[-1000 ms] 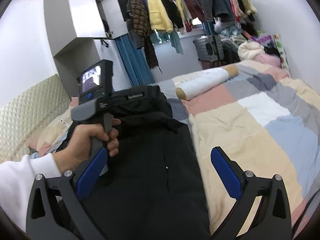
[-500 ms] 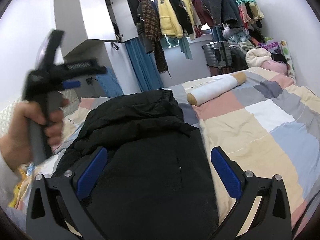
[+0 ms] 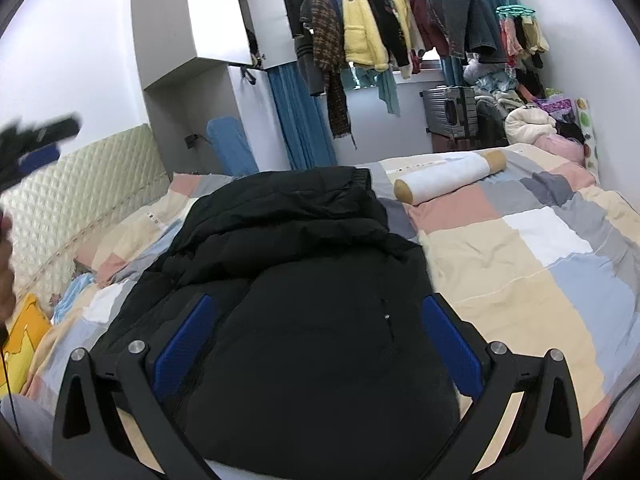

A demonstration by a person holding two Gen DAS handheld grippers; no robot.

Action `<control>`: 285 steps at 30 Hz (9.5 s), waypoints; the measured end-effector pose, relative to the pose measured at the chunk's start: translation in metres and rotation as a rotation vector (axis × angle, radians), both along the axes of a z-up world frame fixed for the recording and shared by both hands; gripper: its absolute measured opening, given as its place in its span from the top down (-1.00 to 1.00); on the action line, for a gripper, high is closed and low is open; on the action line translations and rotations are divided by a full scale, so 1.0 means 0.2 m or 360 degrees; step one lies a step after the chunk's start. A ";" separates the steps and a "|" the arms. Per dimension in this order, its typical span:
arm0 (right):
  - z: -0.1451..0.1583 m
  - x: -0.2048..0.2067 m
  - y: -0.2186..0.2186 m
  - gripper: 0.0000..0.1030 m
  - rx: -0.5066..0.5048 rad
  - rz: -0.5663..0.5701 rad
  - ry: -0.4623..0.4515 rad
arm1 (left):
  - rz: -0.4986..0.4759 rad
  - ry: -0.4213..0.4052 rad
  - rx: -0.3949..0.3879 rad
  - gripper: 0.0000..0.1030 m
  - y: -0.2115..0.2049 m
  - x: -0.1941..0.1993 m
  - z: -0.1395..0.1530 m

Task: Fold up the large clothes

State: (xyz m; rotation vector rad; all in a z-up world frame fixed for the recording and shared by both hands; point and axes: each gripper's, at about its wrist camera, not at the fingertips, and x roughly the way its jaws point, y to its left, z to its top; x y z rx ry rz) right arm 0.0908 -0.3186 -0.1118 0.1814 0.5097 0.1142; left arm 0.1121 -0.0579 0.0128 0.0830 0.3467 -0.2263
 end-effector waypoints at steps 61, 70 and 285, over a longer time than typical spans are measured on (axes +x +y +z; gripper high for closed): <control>-0.72 0.24 -0.38 -1.00 0.0479 -0.0199 0.1306 | 0.0565 0.1092 -0.0645 -0.87 1.32 0.26 -0.96; -0.42 0.12 -0.13 -0.94 0.0401 0.0174 0.0895 | 0.0499 0.1239 -0.0963 -0.87 1.37 0.28 -1.13; -0.01 0.66 0.20 -0.39 -0.0043 0.0182 0.0484 | 0.0126 0.0947 -0.0236 -0.58 0.11 0.97 -0.60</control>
